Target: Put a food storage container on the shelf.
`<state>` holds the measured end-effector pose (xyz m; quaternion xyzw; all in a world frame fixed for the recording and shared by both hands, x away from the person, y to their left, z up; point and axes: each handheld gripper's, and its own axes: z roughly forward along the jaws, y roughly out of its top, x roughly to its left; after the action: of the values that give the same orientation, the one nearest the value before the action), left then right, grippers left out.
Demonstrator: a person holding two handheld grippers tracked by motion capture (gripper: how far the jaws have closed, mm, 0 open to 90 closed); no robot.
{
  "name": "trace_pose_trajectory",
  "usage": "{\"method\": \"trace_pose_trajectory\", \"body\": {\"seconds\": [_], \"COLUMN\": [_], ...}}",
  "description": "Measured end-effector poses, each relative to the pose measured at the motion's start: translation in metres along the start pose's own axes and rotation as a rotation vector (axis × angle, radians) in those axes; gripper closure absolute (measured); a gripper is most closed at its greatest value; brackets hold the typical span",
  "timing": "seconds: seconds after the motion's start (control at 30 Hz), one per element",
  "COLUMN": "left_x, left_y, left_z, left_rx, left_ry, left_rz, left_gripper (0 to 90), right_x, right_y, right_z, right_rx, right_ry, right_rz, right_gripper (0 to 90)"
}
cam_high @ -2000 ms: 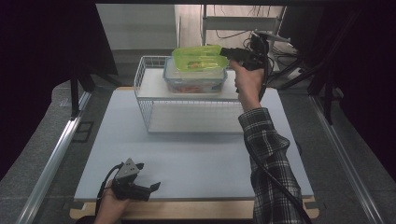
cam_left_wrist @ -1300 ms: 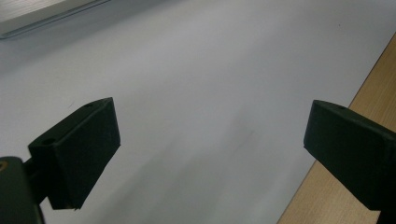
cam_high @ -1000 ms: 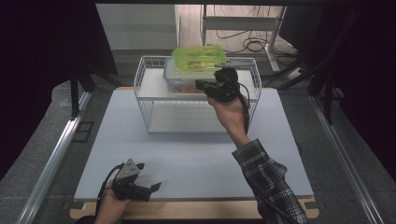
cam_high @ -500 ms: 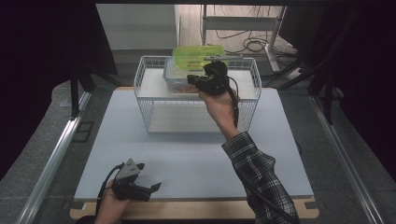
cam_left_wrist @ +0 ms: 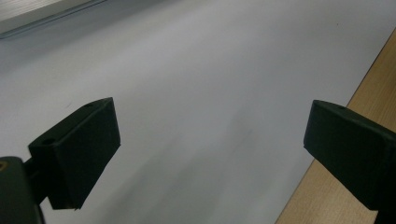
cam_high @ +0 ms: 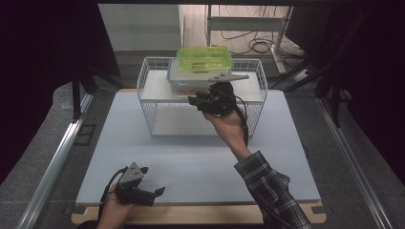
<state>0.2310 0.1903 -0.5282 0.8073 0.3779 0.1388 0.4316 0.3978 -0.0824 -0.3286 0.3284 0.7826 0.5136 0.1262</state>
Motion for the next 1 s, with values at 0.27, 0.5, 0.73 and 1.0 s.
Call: {"method": "trace_pose_trajectory", "body": {"seconds": [0.27, 0.5, 0.73, 1.0], "left_x": [0.000, 0.000, 0.000, 0.000], "left_y": [0.000, 0.000, 0.000, 0.000], "left_z": [0.000, 0.000, 0.000, 0.000], "left_rx": [-0.001, 0.001, 0.005, 0.005], "left_ry": [0.002, 0.002, 0.003, 0.003], "left_rz": [0.002, 0.004, 0.006, 0.005], "left_gripper": [3.6, 3.6, 3.6, 3.6], "right_x": [0.004, 0.003, -0.001, -0.002], "right_y": [-0.019, -0.033, -0.045, -0.058], "right_z": [-0.008, -0.014, -0.019, -0.025], "right_rx": [0.034, 0.053, 0.063, 0.069], "right_ry": [0.022, 0.018, 0.000, -0.013], "right_rz": [-0.021, -0.037, -0.057, -0.084], "right_gripper": [46.6, 37.8, 28.1, 19.9]}}
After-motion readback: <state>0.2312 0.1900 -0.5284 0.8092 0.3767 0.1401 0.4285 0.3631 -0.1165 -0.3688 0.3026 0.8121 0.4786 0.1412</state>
